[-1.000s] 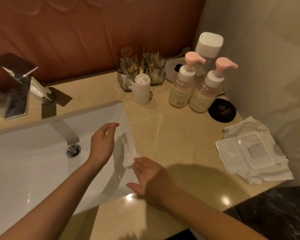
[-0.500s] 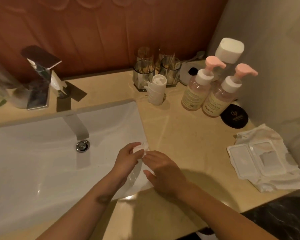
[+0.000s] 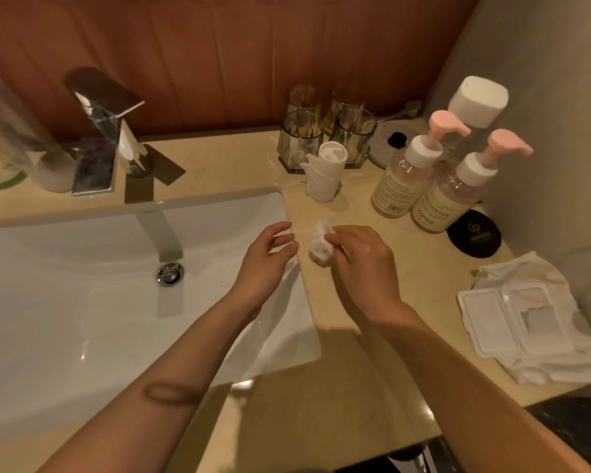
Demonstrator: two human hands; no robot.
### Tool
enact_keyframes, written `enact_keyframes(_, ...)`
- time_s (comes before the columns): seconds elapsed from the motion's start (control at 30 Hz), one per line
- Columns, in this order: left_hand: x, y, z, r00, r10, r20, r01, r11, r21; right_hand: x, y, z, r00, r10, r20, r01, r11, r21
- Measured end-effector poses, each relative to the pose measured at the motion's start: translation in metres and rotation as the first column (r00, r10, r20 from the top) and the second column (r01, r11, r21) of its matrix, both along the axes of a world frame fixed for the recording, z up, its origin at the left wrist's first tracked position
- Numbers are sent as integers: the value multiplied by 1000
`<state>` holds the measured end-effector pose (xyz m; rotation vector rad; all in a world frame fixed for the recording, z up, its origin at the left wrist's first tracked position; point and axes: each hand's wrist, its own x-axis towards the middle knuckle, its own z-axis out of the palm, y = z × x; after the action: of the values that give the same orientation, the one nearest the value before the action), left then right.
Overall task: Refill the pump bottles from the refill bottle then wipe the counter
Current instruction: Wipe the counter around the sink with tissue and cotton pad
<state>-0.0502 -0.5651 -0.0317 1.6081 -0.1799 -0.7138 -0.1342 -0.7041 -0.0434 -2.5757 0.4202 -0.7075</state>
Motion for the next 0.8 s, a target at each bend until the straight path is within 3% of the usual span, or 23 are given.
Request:
enact_keyframes(0.1,2,16,-12,998,62,21,-63,996,69,-19,-6,-18,965,105,-240,-153,970,-187)
enact_keyframes(0.23,2,35,-31,998,65,8,-66,988,137,-35,1,-19,883,132,-451,-200,974,-107)
enact_keyframes(0.47,5,42,-41,999,32,13,-34,981,193,-14,9,-30,848,166,-503,-284,944,-168)
enact_keyframes(0.57,11,43,-44,999,46,3,-46,978,205,9,1,-23,848,164,-503,-250,962,-107)
enact_keyframes(0.8,20,35,-45,997,68,-42,-59,980,192,90,-16,-21,862,97,-497,-201,966,-160)
